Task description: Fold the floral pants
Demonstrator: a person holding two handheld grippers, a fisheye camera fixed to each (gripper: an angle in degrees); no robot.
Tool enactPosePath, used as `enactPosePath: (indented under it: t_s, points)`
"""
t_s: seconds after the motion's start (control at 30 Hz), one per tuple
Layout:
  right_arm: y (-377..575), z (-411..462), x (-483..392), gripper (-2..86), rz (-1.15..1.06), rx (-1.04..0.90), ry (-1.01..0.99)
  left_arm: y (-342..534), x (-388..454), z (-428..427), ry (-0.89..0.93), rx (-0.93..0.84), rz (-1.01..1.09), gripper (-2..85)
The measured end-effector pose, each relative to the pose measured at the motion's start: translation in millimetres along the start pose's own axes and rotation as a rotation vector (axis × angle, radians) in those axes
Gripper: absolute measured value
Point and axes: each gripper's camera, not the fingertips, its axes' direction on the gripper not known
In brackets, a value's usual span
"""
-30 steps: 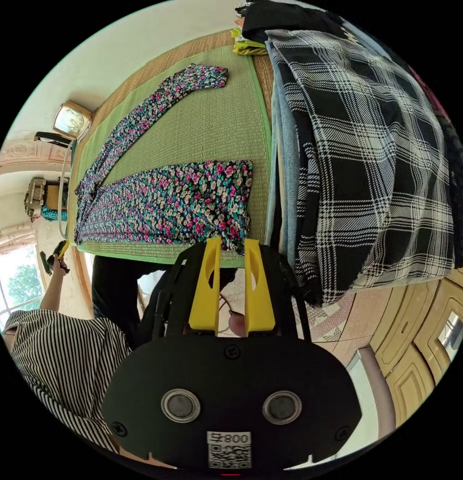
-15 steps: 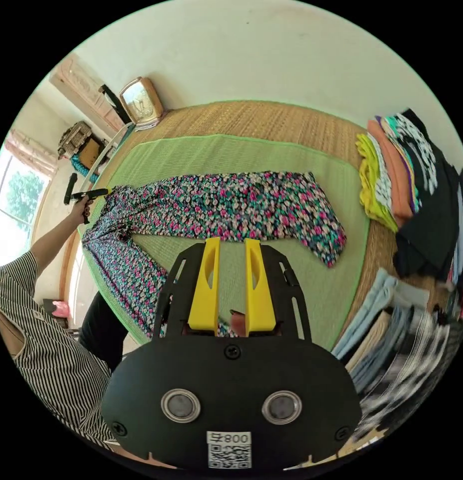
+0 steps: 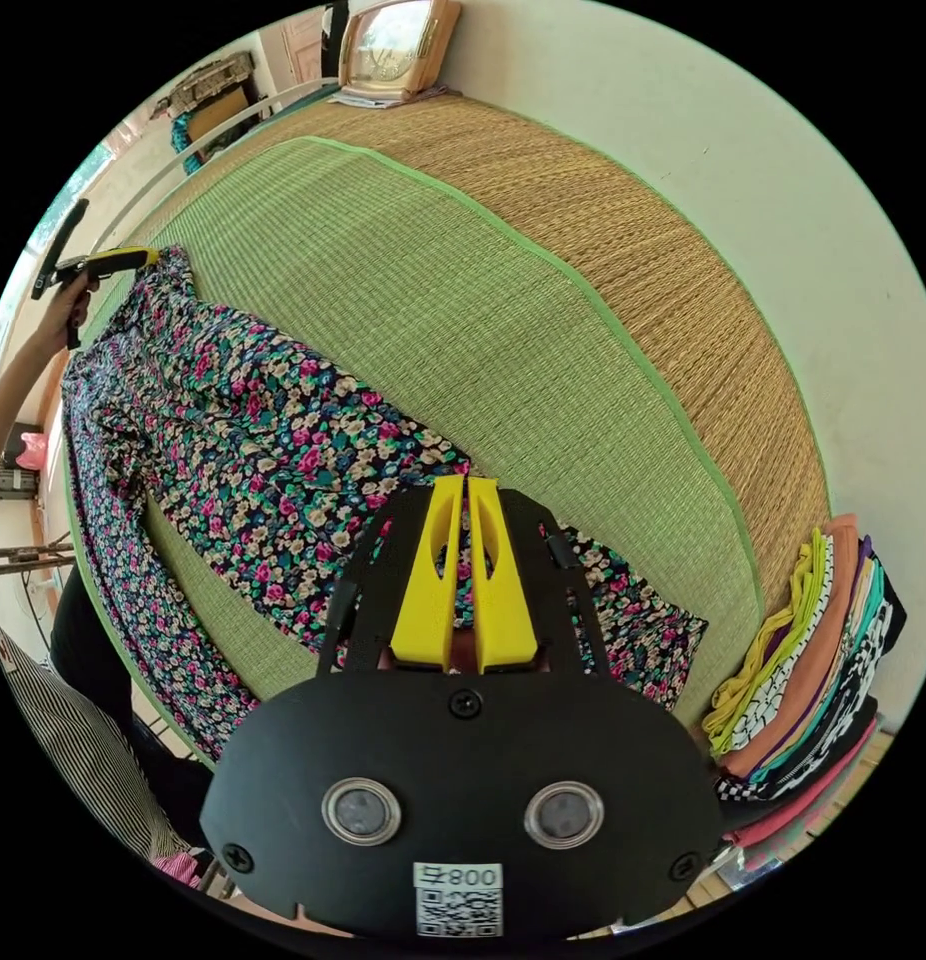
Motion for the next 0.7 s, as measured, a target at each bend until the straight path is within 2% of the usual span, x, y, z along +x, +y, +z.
enactPosePath:
  t_s: [0.1, 0.23, 0.33, 0.47, 0.53, 0.63, 0.7]
  points:
    - [8, -14, -1, 0.4, 0.018, 0.042, 0.024, -1, 3, -12, 0.034, 0.09, -0.009, 0.5]
    - [34, -59, 5, -0.1, 0.11, 0.23, 0.085, -3, 6, -28, 0.074, 0.222, -0.02, 0.4]
    - [41, -77, 17, 0.0, 0.172, 0.329, 0.046, -13, 9, -25, 0.106, 0.281, -0.041, 0.5]
    - [18, -64, 28, 0.5, 0.195, 0.284, 0.04, -43, 22, 10, 0.069, 0.265, -0.079, 0.8]
    - [-3, -42, 37, 1.4, 0.208, 0.183, 0.018, -58, 28, 34, 0.027, 0.212, -0.105, 1.2]
    - [-13, -19, 51, 4.2, 0.255, 0.064, 0.005, -74, 33, 68, 0.071, 0.171, -0.192, 2.8]
    - [-1, -21, 61, 5.3, 0.283, 0.093, -0.014, -79, 42, 84, 0.069, 0.184, -0.205, 4.6]
